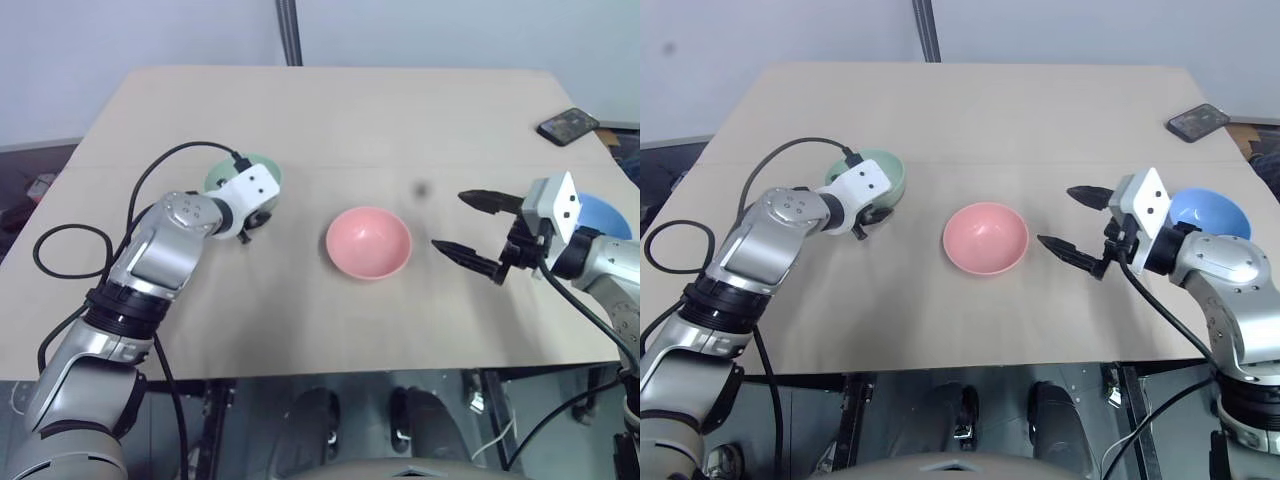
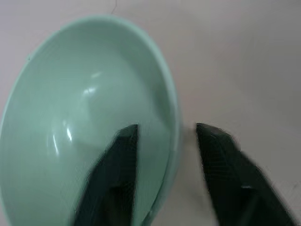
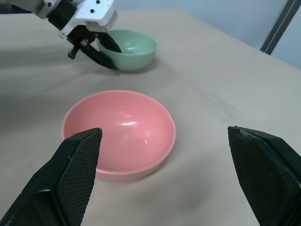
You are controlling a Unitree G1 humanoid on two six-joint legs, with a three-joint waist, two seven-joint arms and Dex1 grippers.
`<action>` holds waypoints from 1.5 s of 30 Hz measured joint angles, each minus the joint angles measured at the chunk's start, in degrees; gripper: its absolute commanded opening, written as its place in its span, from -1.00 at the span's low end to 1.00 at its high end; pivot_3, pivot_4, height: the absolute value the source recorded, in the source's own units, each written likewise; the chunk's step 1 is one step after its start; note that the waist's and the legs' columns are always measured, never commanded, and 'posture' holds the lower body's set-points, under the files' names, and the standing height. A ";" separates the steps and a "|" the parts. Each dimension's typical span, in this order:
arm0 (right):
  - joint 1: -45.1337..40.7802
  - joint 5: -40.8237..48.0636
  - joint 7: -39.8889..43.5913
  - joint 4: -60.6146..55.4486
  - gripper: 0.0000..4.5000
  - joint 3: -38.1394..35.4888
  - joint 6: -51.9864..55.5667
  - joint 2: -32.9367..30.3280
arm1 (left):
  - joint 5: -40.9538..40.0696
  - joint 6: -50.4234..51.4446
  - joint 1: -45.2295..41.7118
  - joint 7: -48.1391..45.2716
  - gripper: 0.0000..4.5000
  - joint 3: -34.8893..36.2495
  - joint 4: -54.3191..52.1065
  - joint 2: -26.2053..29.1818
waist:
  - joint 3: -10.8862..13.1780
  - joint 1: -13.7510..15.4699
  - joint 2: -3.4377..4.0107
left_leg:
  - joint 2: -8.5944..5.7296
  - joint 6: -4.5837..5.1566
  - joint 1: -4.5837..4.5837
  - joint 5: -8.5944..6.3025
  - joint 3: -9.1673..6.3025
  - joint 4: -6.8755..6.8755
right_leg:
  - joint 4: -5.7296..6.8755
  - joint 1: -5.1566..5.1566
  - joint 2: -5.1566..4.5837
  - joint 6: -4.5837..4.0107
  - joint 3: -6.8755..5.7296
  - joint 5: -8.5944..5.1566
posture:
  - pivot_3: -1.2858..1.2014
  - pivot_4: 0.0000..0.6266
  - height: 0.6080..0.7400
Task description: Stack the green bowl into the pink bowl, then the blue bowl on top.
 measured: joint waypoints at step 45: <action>7.60 6.85 -2.81 -1.38 1.00 -3.52 -6.95 -5.36 | 9.92 6.75 1.77 -10.16 -0.04 -5.59 -12.98 2.38 | 0.01 0.04 -0.03 | 0.02 0.03 0.06 -0.01 0.05 0.06 | 0.01 0.05 0.07 0.09 0.16 -0.06 | 0.03 -0.52 0.98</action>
